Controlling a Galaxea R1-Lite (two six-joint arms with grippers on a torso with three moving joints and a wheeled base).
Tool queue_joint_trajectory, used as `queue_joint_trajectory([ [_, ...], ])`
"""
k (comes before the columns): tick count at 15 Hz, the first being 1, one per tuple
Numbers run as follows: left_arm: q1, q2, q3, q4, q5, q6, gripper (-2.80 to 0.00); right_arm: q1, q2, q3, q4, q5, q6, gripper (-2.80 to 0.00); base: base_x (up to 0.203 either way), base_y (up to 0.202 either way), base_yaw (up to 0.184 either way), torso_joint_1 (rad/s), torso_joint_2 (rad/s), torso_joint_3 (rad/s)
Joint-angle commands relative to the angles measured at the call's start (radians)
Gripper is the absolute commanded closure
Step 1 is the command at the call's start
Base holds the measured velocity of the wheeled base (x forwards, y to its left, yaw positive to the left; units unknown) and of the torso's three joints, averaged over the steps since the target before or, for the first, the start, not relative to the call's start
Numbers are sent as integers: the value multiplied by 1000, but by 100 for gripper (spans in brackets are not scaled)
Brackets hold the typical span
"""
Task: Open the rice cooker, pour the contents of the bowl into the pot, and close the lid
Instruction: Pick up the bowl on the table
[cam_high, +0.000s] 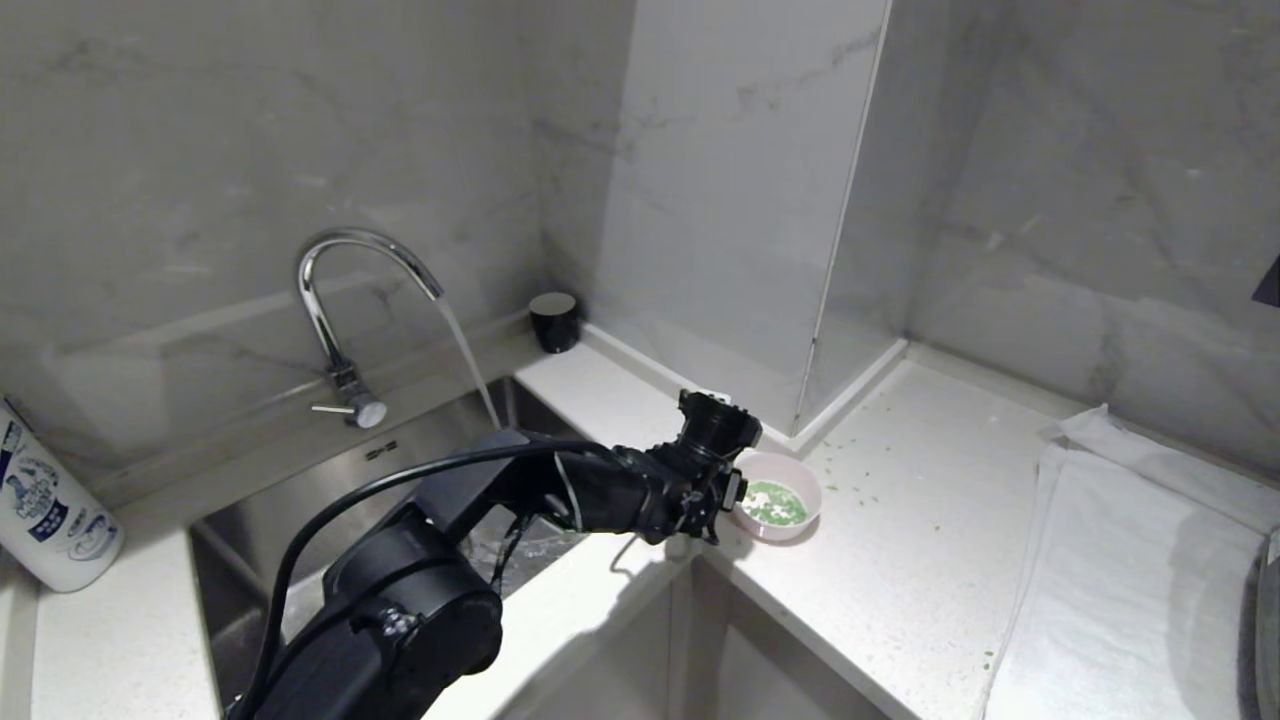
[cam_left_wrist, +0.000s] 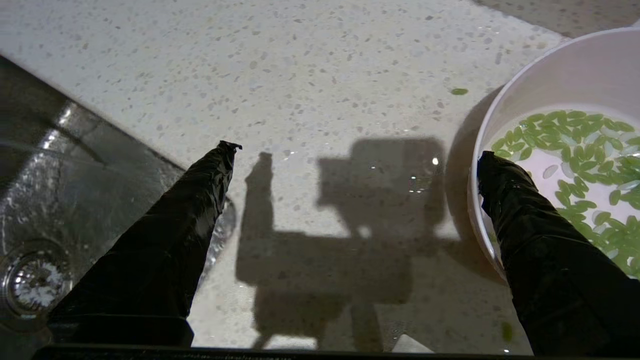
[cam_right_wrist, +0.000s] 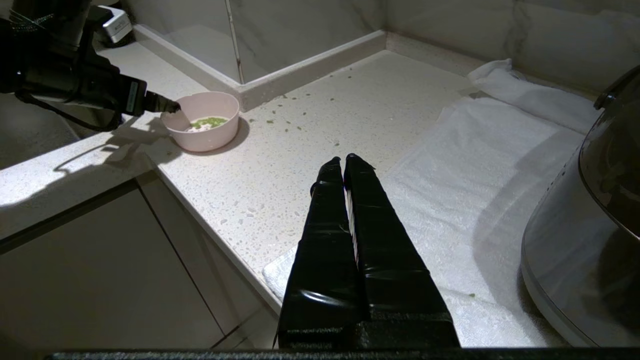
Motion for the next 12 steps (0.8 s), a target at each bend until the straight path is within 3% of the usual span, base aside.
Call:
queue_joint_trajectory([
  [1,18,-15,7,2,3,0,-280,0,1,2,0,1,0,0,0,0,0,0,0,0],
  [9,27,-27,10,5,27,0,-280,0,1,2,0,1,0,0,0,0,0,0,0,0],
  [12,-3,-37,12,71,14,-9,-280,0,1,2,0,1,0,0,0,0,0,0,0,0],
])
